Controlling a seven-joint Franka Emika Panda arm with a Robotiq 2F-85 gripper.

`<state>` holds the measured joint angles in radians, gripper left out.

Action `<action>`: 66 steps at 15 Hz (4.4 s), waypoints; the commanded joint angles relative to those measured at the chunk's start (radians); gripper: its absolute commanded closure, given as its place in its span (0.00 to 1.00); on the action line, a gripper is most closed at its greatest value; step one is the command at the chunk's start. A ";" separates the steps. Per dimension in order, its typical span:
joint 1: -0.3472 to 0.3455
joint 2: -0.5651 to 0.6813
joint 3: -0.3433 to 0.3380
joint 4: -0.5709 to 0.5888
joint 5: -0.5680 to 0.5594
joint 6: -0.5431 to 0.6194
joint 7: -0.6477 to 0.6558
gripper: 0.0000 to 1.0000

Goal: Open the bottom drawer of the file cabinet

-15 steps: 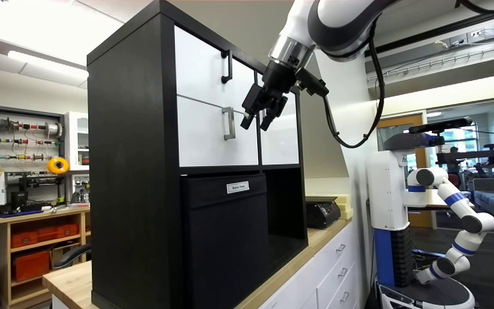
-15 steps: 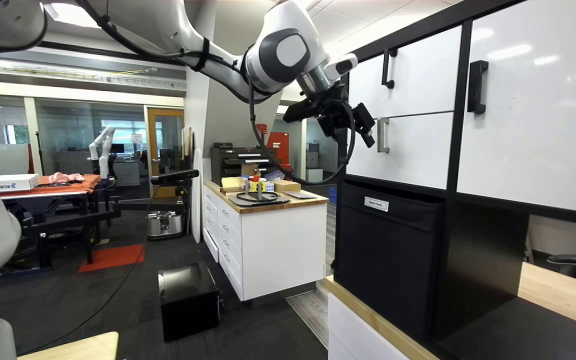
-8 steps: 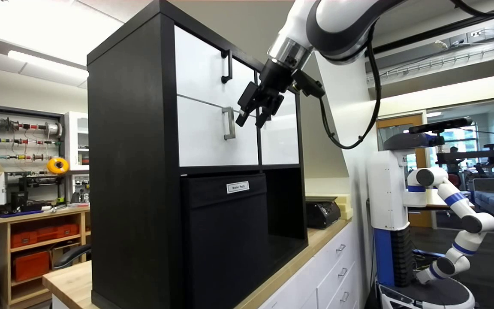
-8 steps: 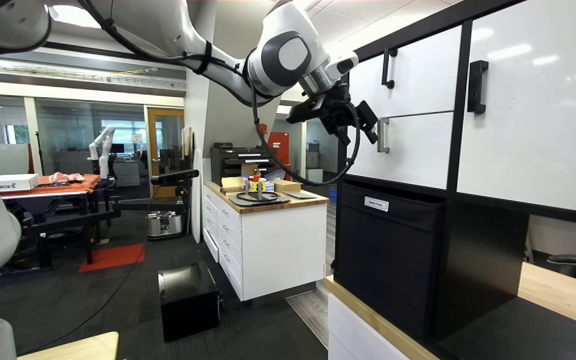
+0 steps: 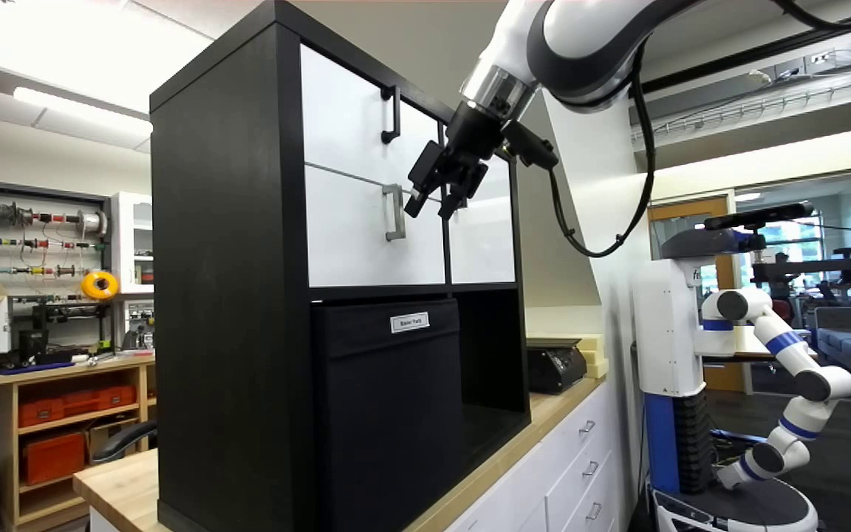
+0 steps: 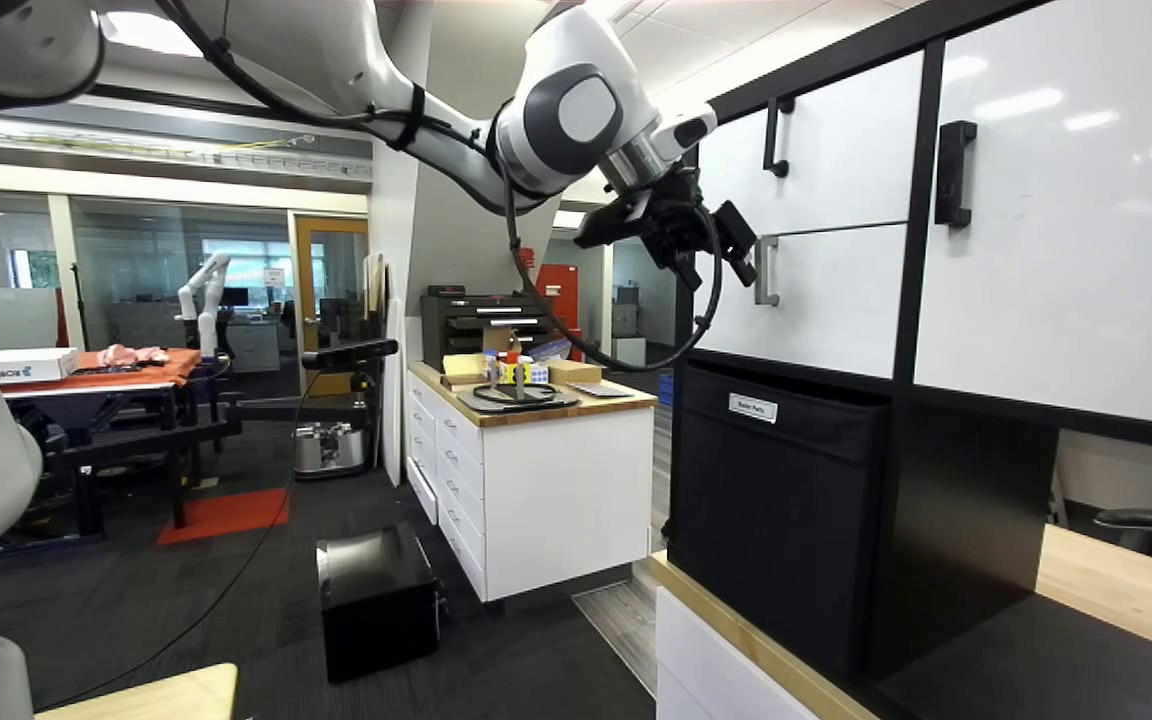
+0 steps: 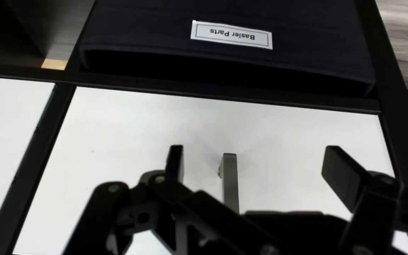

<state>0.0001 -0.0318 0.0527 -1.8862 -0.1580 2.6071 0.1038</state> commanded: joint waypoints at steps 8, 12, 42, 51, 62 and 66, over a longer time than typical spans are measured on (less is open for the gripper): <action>0.008 0.002 -0.008 0.002 0.003 -0.002 -0.004 0.00; 0.006 0.006 -0.010 0.002 0.001 0.019 -0.002 0.00; -0.007 0.107 -0.024 0.072 0.001 0.246 0.007 0.98; -0.007 0.083 -0.022 0.038 0.002 0.245 -0.003 0.95; -0.012 0.011 -0.033 -0.098 -0.008 0.333 0.012 0.95; -0.013 -0.033 -0.035 -0.157 -0.014 0.355 0.020 0.95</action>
<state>-0.0047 0.0072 0.0265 -1.9378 -0.1624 2.9404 0.1042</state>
